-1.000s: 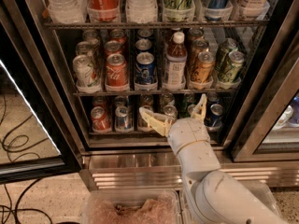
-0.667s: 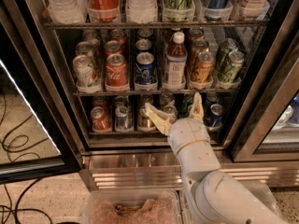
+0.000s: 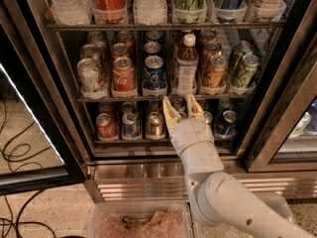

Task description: Pick blue plastic bottle from middle shelf of fridge

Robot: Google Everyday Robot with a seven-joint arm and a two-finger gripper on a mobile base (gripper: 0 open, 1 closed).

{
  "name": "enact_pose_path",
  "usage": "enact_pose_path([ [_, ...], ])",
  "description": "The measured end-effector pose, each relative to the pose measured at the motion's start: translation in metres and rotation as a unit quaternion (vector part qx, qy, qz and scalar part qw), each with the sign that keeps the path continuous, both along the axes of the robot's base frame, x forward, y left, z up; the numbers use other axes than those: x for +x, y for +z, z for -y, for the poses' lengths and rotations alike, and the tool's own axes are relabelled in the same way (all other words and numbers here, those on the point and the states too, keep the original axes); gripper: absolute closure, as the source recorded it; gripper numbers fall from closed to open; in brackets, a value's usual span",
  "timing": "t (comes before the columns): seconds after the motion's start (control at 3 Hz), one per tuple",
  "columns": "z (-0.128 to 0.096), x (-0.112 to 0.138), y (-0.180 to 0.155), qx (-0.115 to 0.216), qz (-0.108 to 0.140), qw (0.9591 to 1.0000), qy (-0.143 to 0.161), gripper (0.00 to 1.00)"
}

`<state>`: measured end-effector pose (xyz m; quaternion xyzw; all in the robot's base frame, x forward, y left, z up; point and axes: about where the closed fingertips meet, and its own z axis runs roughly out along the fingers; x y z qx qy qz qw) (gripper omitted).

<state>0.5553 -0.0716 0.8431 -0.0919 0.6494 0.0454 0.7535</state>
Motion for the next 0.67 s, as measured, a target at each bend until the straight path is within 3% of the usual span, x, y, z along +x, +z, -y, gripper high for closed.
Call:
enact_pose_path([
  [0.67,-0.015,0.030,0.005,-0.013,0.021,0.9997,0.009,0.12],
])
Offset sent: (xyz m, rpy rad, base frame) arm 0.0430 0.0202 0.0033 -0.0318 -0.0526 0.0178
